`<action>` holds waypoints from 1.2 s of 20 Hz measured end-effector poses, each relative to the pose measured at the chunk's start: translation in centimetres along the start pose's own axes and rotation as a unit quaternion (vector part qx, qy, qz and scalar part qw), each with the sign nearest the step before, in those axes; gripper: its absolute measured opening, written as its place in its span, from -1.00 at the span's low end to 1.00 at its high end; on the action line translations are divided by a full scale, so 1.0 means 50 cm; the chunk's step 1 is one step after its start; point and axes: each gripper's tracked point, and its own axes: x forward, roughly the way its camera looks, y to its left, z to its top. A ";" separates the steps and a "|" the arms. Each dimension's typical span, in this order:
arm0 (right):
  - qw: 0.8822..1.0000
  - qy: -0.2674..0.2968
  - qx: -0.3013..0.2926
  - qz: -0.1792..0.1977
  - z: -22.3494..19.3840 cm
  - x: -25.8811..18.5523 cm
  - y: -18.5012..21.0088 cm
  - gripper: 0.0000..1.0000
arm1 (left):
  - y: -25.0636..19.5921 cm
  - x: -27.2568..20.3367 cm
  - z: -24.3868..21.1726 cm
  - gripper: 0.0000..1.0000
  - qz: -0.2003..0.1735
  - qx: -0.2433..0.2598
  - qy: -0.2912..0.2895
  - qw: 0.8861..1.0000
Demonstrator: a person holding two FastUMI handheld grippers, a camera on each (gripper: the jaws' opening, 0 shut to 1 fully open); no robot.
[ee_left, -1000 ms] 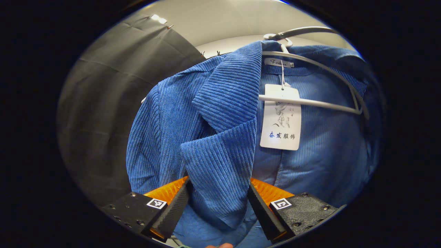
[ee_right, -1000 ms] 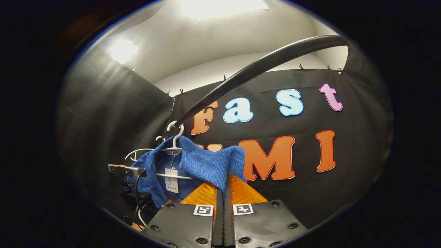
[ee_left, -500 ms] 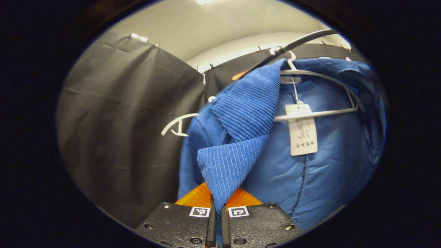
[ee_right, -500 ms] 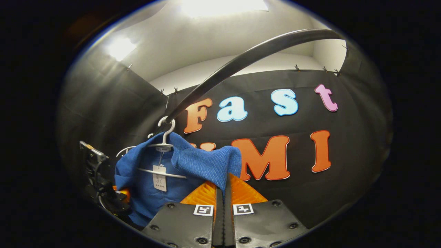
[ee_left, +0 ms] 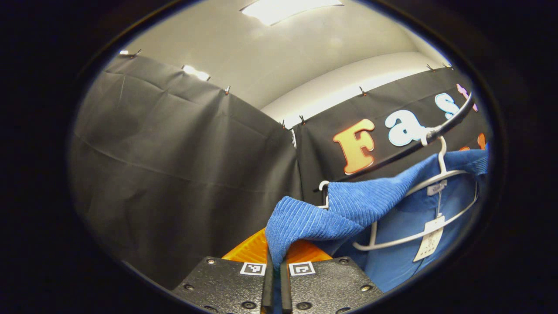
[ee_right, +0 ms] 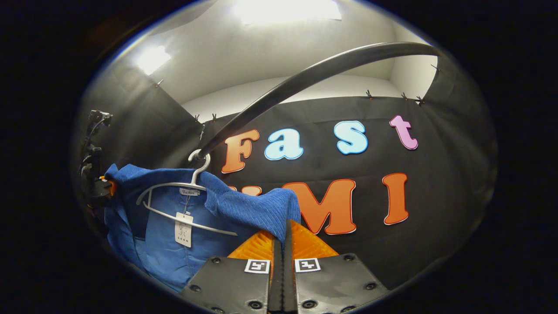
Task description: Grasp the clothes on the hanger with both hands and then place them into the laundry hamper below.
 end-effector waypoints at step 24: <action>0.998 -0.017 -0.018 -0.056 0.021 0.013 -0.043 -0.84 | -0.117 0.074 -0.320 -0.82 -0.139 -0.130 0.149 0.970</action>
